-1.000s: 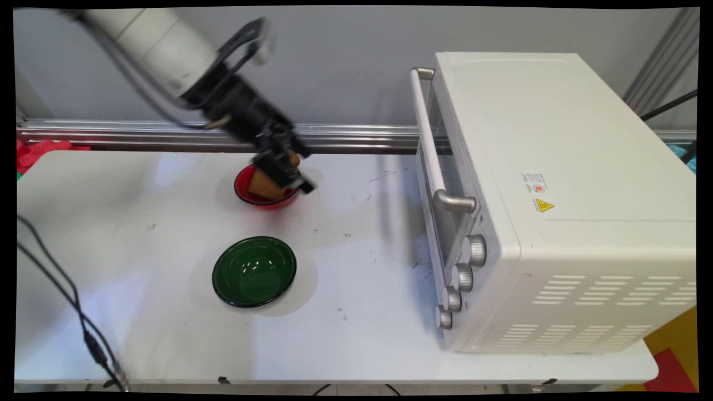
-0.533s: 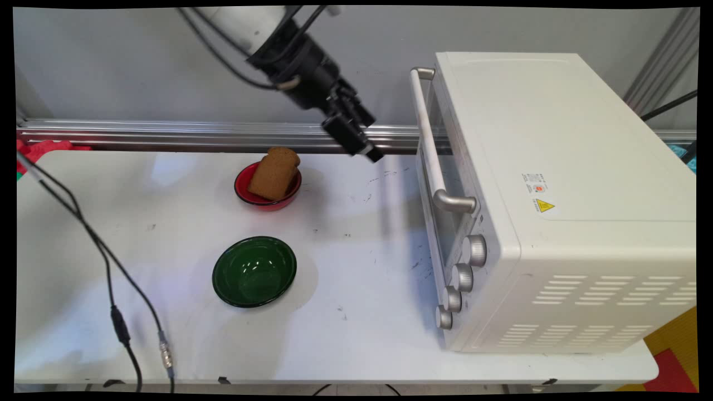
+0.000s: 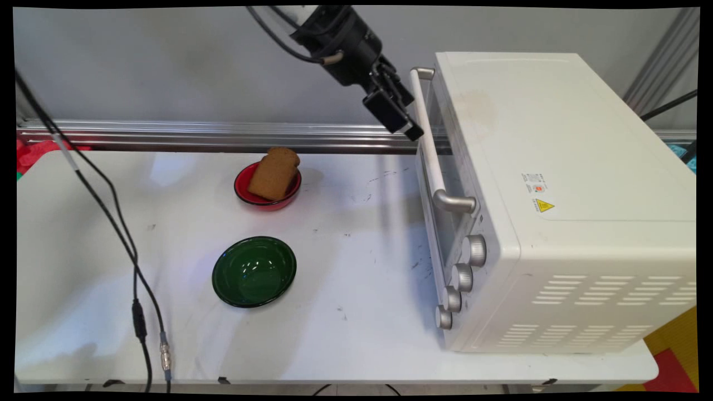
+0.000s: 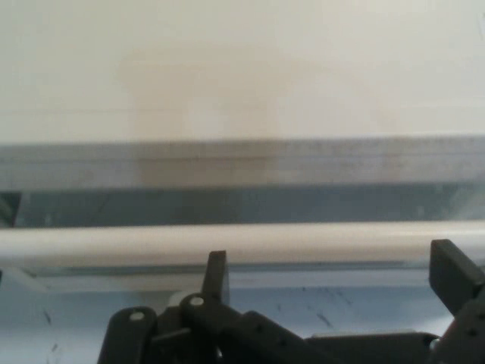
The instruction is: Open the oven
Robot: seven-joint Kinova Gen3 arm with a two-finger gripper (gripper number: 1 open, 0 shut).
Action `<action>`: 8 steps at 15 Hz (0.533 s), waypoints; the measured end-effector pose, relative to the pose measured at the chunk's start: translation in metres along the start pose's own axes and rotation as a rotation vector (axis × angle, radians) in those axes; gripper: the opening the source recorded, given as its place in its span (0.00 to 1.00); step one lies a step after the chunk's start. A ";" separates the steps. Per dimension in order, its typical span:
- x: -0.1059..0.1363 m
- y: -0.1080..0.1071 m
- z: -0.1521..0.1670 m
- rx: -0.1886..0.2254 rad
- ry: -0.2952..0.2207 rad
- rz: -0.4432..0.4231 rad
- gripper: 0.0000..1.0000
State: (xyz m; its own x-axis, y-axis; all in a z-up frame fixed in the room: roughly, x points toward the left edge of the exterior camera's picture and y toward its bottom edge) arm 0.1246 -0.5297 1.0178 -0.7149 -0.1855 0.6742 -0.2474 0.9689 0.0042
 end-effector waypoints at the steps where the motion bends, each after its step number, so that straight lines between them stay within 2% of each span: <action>1: 0.004 -0.003 0.003 -0.007 0.001 0.004 1.00; 7: 0.015 -0.014 0.012 -0.022 0.003 -0.001 1.00; 8: 0.016 -0.015 0.013 -0.023 0.004 -0.002 0.00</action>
State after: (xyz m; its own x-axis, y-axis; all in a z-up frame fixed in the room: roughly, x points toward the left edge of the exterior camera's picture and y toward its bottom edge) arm 0.1088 -0.5496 1.0189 -0.7122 -0.1867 0.6767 -0.2334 0.9721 0.0225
